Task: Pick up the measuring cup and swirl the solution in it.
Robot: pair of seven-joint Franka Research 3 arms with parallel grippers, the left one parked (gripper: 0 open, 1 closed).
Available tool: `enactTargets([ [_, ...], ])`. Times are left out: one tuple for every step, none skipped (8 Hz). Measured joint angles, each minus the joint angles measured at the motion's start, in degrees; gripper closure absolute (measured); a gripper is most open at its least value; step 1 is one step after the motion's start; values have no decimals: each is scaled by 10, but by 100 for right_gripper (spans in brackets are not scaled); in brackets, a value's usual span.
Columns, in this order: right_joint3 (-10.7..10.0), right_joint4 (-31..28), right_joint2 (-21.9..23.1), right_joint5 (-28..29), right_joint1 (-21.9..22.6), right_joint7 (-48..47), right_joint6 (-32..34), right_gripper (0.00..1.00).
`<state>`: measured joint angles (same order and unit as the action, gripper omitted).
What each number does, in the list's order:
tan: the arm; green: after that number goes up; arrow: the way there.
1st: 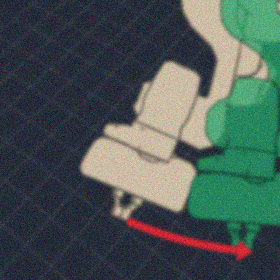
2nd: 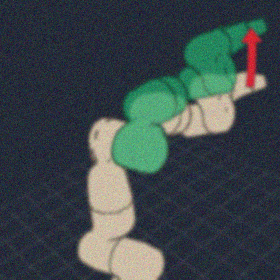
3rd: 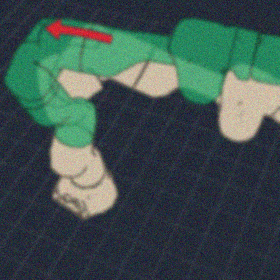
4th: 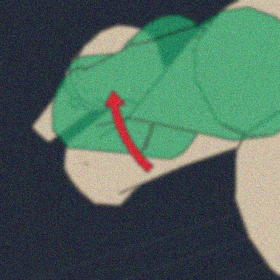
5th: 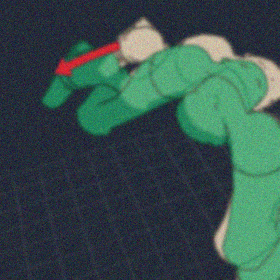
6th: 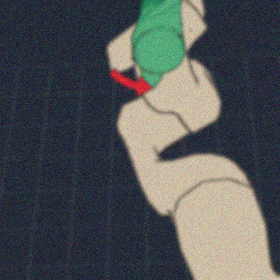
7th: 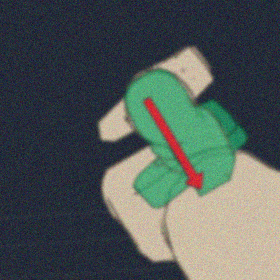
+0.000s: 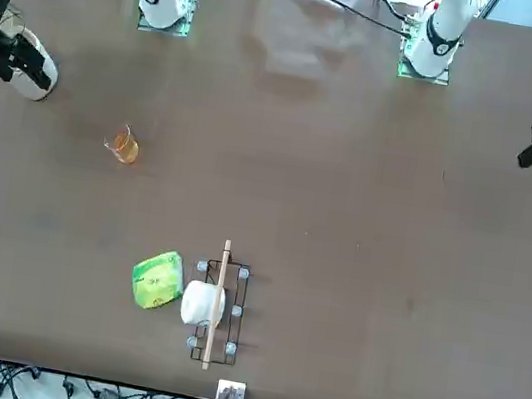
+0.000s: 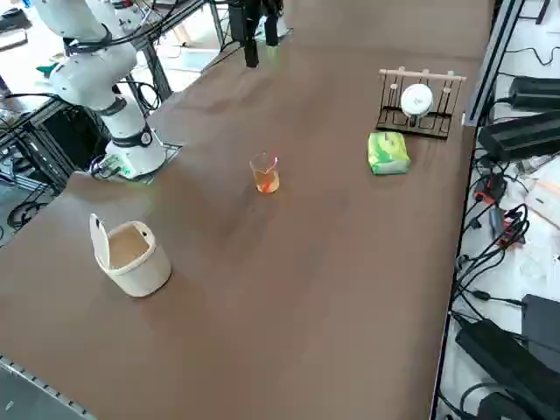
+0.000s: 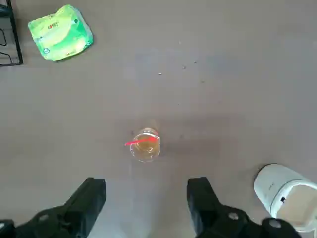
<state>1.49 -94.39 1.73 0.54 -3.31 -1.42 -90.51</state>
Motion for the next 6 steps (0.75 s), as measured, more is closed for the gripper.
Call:
enactTargets([
  [0,1,0,0,1,0,2,0],
  [0,3,0,0,1,0,5,0],
  [0,6,0,0,1,-1,5,0],
  [0,7,0,0,1,-4,5,0],
  [0,7,-1,0,4,-5,6,0],
  [1,6,-3,-7,14,-5,7,0],
])
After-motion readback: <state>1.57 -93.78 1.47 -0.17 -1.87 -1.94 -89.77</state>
